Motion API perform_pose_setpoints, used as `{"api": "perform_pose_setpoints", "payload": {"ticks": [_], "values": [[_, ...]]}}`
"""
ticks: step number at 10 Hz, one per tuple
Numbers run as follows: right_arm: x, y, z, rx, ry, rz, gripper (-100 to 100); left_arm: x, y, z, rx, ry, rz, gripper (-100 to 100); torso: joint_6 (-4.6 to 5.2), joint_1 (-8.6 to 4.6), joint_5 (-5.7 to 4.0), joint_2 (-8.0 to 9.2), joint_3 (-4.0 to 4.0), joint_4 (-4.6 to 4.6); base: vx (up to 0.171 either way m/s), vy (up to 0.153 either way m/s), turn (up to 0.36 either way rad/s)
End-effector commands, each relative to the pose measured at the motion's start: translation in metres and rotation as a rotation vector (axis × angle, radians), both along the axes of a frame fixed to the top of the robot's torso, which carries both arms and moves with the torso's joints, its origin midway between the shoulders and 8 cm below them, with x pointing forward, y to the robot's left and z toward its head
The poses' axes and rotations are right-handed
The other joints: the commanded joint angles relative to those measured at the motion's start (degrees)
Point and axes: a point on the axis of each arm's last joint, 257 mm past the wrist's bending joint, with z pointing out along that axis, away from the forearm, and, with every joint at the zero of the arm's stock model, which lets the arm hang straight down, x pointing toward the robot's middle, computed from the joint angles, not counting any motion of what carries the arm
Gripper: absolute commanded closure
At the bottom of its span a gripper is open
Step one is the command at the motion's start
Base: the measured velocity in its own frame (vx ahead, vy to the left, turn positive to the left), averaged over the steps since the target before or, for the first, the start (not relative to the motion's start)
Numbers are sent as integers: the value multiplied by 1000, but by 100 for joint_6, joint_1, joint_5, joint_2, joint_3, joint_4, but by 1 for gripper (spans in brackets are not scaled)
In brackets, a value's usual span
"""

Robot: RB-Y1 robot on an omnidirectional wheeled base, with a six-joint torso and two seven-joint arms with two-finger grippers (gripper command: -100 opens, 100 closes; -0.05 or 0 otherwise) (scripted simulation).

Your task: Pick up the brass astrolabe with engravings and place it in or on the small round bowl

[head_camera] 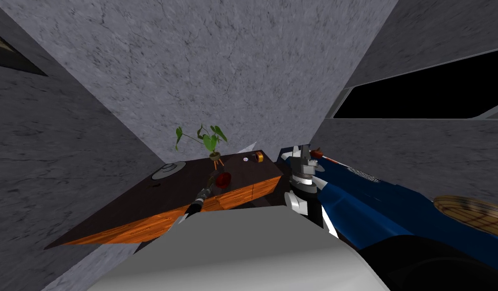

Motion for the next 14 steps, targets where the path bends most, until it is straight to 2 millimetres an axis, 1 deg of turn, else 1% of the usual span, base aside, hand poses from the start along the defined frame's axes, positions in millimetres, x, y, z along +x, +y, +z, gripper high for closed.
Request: {"api": "perform_pose_setpoints", "payload": {"ticks": [1, 3, 4, 5, 9, 10, 11, 14], "values": [[0, 0, 0, 0, 0, 0, 0, 0, 8, -1, 1, -2, 16, -100, 0, 0, 0, 0, 0, 0, 12, 3, -123], [0, 0, 0, 0, 0, 0, 0, 1, 16, -3, 0, -3, 35, -100, -2, 0, 0, 1, 0, 0, 12, 2, -97], [0, 0, 0, 0, 0, 0, 0, 1, 13, -3, 0, -3, 29, -100, -1, 0, 0, 1, 1, 0, 5, 2, -20], [0, 0, 0, 0, 0, 0, 0, 1, 13, -3, 1, -3, 30, 100, -4, 0, 0, 4, 2, 0, 0, 0, 0], [0, 0, 0, 0, 0, 0, 0, 1, 14, -2, 4, -3, 27, 100, -6, 2, 5, 7, 4, 2, 0, 0, -3], [0, 0, 0, 0, 0, 0, 0, 1, 14, -2, 5, -2, 27, 0, -6, 3, 6, 7, 5, 2, 0, 0, 0], [0, 0, 0, 0, 0, 0, 0, 0, 6, -1, 1, -2, 12, 100, -6, 4, 6, 8, 5, 2, -7, 0, 149], [0, 0, 0, 0, 0, 0, 0, -1, -6, 1, 0, 0, -11, 100, -10, 4, 8, 16, 9, 3, -13, -3, 97]]}}
